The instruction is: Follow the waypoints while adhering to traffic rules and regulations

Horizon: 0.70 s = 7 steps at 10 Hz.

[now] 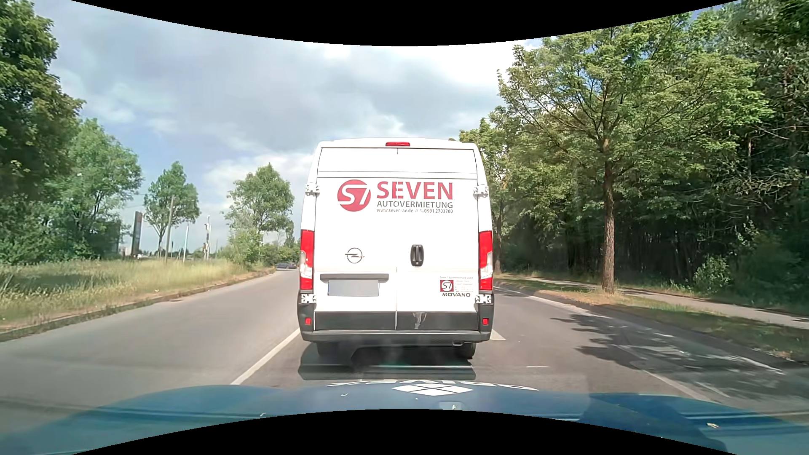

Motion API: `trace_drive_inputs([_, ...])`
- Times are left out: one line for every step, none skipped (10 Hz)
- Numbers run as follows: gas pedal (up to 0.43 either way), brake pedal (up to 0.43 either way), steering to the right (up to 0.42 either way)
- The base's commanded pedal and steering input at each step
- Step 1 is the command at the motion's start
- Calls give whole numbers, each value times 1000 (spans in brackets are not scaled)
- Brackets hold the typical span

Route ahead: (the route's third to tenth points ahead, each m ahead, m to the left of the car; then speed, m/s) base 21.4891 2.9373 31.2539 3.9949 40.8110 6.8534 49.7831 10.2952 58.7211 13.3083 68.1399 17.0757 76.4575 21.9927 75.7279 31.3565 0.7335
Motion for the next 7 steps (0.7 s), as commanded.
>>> trace_drive_inputs([0,165,-35])
trace_drive_inputs([0,201,-35])
trace_drive_inputs([0,213,-35])
trace_drive_inputs([0,220,-35])
trace_drive_inputs([0,201,-35])
trace_drive_inputs([0,140,-35])
trace_drive_inputs([0,0,-36])
